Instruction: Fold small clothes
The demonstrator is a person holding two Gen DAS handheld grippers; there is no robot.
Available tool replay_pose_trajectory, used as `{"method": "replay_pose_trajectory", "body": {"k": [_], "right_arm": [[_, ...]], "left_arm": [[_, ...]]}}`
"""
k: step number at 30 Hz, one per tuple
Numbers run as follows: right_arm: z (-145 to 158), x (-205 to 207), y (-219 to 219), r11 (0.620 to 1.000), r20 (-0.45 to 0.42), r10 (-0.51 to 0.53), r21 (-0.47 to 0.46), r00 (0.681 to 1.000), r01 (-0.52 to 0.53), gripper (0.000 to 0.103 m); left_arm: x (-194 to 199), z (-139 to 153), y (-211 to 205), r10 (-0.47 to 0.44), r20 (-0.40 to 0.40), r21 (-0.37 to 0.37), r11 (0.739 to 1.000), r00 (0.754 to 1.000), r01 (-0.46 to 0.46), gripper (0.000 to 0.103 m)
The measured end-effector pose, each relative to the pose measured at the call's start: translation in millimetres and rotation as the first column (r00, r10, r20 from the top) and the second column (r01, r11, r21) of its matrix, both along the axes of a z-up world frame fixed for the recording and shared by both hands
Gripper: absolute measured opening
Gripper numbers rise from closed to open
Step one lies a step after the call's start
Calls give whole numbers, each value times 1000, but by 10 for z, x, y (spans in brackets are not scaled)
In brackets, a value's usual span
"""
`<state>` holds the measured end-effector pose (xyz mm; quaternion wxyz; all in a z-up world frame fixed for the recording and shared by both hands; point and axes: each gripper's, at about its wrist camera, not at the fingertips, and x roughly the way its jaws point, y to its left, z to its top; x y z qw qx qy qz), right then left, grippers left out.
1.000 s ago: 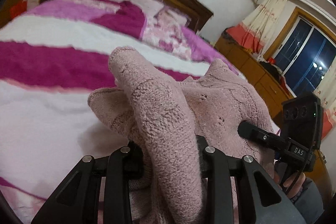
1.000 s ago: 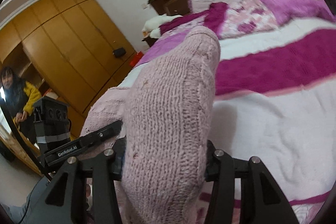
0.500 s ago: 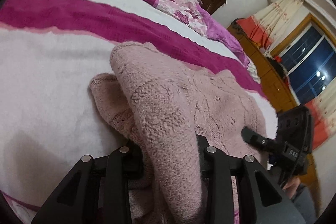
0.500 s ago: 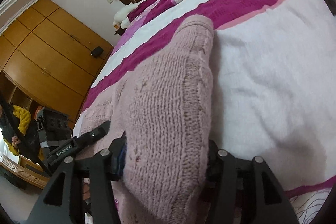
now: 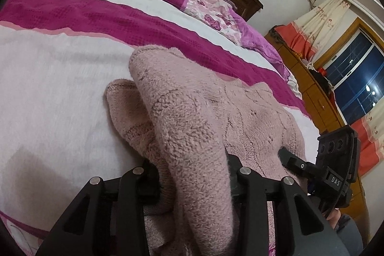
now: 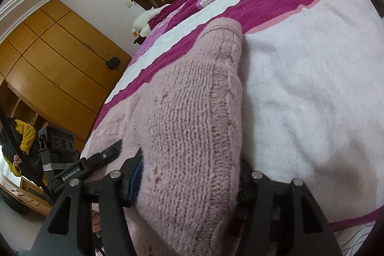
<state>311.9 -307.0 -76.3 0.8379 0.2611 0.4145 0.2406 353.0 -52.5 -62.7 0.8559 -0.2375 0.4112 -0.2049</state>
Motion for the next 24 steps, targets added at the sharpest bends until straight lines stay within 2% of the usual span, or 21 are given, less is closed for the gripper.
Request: {"method": "replay_pose_trajectory", "body": {"k": [4,7,8,9,13,20,24], "right_arm": [[22,-41,5,1000,-9,-3,-17,1000,3,66],[60,-55,17,999,-28,-19,-31,999,18,69],[74,-63,18,999,-39,-28,-33,999,27,70],[96,-78,22,999,-51,-40,-37,998,38,71],[197,-155,30,995,-69,-57,-83,996,51,73],[539,-541,-14,981,-10,-115,-156,993,112,75],[832,-793,17,981,60,-125,-144,990,132,78]], "left_arm": [[16,15,19,18,-20,-11,1000,1000,-18,16],[-2,25,42,37,-46,7,999,998,-37,23],[-6,26,49,45,-67,15,999,997,-45,30],[-8,27,57,45,-92,15,999,995,-44,32],[-125,154,119,93,-132,29,996,987,-90,35],[-609,751,117,83,-15,102,991,996,-81,49],[-916,1059,57,54,74,141,988,996,-64,58]]}}
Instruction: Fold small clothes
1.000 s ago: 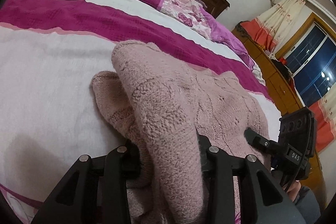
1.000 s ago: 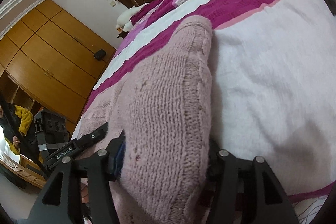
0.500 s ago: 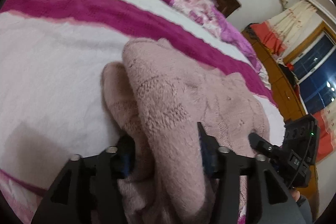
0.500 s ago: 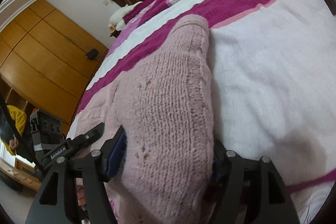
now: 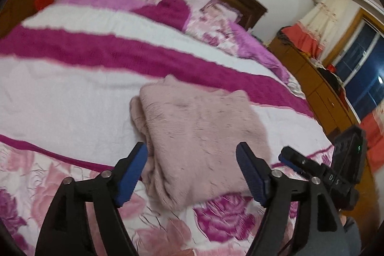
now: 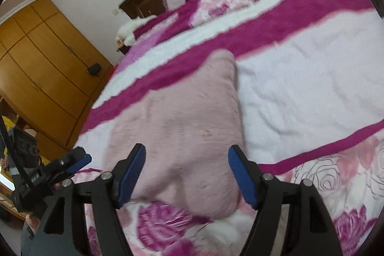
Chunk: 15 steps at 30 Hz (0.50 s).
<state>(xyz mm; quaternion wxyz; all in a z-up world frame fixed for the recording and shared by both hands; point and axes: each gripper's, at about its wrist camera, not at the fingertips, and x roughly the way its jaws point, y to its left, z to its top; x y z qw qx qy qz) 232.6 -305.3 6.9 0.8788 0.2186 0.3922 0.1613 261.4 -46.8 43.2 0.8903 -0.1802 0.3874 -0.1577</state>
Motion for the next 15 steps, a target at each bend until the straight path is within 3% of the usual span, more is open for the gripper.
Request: {"method": "replay_pose_trajectory", "body": {"k": [3,5,8,10,13,15], "right_arm": [[203,-211,78,999,97,-22,-47,995,27,84],[306,-259,139,997,110,-23,-73,994,31,84],[393,-351,159,997,162,-46,-61,986,57,84],[395,-413,166,990,209,-90,-86,974,110,92],[303,-475,203,961,302,-147,-181,942,208,96],[183,-572,240,938,420,-130,-242,898,249,103]], "left_arm": [[-149,112,-48,-21,42,26,999,999,20,62],[-194,139,-91,-24,67,48,999,997,21,64],[-232,109,-146,-14,120,96,995,993,2,70],[-198,25,-171,-10,137,110,994,991,-5,73],[-93,-175,-223,-9,159,131,991,987,-13,73],[-12,-352,-267,-6,179,162,987,984,-24,73]]}}
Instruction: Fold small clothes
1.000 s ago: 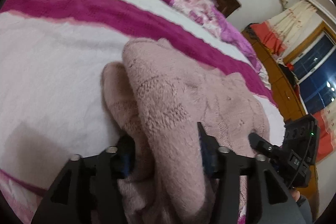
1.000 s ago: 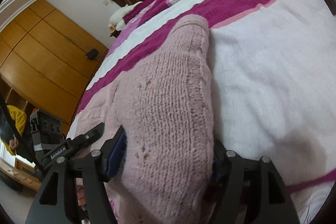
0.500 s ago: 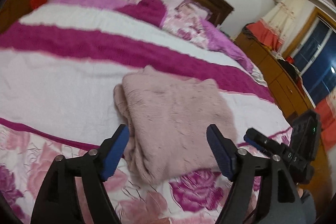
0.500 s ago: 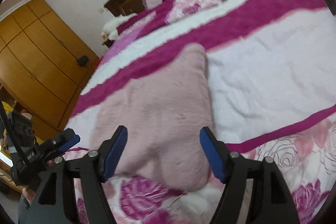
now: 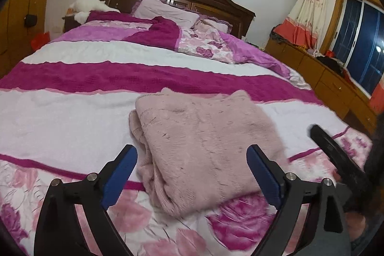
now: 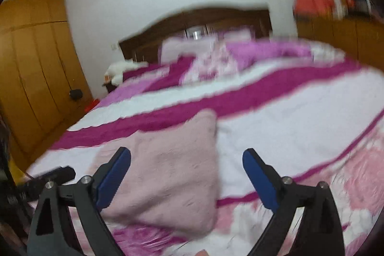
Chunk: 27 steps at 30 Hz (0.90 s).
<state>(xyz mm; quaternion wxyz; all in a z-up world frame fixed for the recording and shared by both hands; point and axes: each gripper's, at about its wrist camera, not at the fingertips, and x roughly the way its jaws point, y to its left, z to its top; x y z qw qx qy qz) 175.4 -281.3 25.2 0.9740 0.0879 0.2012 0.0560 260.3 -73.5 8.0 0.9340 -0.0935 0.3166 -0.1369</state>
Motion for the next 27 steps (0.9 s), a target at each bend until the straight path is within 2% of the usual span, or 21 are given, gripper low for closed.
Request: {"method": "replay_pose_trajectory", "body": {"k": [2,5,8,12,17,27], "right_arm": [[-162,-86,78,995,76,-10,-100,997,18,103],[-324,-30,135,993,23,57,-107,998,-54,103],[-380,-9,180,990,10,67,-123,998,-65,103],[-434,29,145,993,-25,72,-97,997,-74,103],[-430,-31,116,995,-19,68,-77,998,-69,103],[-439,-2,171,991,-35,82,-101,996,-85,103]], "left_arm": [[48,-117,-55,-14,16,38,999,1000,13,73],[99,-327,-109,-18,36,78,997,999,15,73],[165,-521,-35,9,-25,40,999,1000,-8,73],[122,-524,48,48,-16,8,999,999,-47,76],[63,-490,2,48,14,37,998,999,-49,77],[24,-479,-45,41,31,67,997,999,-43,77]]}}
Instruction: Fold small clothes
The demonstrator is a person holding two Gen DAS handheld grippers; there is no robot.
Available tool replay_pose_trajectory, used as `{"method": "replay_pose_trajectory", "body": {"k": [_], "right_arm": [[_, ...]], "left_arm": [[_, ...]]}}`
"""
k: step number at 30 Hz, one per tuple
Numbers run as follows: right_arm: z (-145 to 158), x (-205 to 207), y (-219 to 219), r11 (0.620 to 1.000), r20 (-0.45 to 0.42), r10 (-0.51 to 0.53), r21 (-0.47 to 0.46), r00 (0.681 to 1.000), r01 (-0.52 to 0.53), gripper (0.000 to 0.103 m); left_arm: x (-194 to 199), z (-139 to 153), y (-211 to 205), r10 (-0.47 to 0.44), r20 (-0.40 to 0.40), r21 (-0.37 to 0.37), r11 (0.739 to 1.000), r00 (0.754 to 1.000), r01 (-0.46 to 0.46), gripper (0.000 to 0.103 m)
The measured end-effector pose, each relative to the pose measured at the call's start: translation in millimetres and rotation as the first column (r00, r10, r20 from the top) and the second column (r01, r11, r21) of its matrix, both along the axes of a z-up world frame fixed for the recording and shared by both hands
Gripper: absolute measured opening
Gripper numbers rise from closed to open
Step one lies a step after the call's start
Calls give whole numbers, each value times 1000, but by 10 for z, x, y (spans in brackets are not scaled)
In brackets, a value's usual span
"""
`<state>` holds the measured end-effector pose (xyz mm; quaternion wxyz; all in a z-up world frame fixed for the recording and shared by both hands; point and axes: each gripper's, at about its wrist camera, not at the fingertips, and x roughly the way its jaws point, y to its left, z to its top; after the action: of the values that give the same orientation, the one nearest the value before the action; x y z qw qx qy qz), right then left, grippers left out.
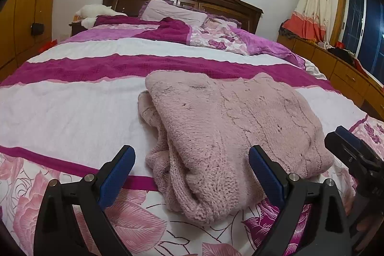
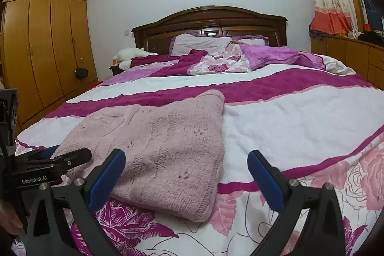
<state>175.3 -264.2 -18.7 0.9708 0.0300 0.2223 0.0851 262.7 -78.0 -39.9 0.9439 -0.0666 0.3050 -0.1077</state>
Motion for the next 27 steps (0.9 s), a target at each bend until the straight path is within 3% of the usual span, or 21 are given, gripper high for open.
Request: {"method": "replay_pose_trajectory", "body": {"k": [27], "right_arm": [[-28,28,46,1000,-19,2,-16,1000,-2,103]], "left_arm": [[-20,8,-48,-1,10,27,1000,1000,1,77]]}}
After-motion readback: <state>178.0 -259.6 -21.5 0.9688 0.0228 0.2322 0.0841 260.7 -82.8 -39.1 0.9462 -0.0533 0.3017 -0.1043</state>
